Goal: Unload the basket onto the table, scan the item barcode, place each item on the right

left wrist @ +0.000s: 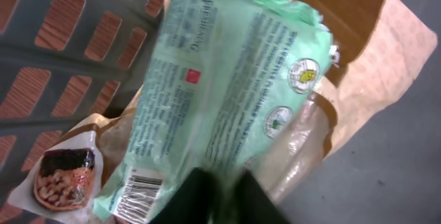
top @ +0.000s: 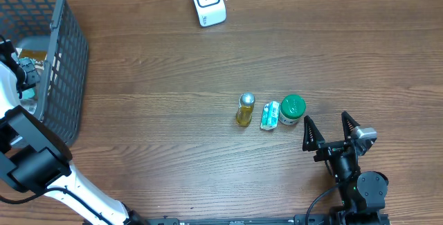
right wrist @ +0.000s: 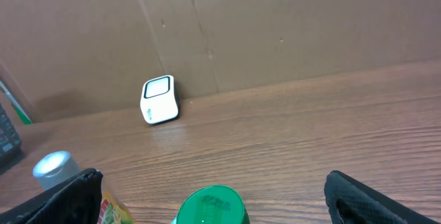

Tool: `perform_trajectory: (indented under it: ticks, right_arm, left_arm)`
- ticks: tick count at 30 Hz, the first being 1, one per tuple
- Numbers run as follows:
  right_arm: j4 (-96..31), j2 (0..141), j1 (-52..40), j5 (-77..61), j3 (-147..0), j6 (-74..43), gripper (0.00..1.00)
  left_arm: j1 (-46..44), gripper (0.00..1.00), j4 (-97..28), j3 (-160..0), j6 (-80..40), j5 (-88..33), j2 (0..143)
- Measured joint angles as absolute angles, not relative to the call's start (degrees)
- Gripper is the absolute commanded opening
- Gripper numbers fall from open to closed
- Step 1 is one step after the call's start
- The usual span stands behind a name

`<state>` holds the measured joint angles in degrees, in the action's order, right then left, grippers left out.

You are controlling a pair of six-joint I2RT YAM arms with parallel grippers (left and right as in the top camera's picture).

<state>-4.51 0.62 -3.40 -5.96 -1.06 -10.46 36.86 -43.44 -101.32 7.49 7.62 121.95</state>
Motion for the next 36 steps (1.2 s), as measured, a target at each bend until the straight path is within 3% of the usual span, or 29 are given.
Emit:
perform_trajectory:
  ticks: [14, 36]
  right_arm:
    - [-4.5, 0.6, -3.4, -6.0, -1.1, -10.5, 1.00]
    - [-4.5, 0.6, -3.4, -6.0, -1.1, -10.5, 1.00]
  left_arm:
    - [36.8, 0.04, -44.9, -101.3, 7.5, 8.9, 118.6]
    - [36.8, 0.06, -50.2, -100.5, 7.7, 11.4, 116.6]
